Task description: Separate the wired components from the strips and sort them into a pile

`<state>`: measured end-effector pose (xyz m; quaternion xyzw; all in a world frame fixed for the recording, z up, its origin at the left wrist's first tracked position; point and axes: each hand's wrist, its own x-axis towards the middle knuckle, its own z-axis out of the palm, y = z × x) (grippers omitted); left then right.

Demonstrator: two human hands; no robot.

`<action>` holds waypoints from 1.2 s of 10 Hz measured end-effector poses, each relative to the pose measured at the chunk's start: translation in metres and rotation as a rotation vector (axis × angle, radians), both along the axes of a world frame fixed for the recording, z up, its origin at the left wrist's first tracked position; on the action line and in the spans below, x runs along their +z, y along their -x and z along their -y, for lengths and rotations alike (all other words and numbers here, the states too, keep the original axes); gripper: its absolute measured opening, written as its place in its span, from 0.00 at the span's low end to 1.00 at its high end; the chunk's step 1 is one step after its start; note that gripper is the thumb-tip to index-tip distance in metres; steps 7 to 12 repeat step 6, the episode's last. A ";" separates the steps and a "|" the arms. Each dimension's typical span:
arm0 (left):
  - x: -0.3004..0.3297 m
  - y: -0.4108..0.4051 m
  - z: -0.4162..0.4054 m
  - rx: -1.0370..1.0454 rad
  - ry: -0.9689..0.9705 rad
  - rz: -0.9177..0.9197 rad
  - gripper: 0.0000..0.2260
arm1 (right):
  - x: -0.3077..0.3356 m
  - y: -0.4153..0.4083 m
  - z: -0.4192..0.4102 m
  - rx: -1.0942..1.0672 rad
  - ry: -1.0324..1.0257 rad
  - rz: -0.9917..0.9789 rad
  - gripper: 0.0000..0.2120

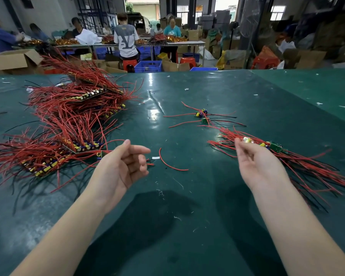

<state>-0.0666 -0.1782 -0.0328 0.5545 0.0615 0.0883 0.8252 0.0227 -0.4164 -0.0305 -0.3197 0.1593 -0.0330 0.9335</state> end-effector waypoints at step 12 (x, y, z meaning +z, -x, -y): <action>-0.002 0.000 -0.001 -0.048 -0.029 0.000 0.20 | 0.002 -0.011 0.024 -0.051 -0.206 -0.228 0.16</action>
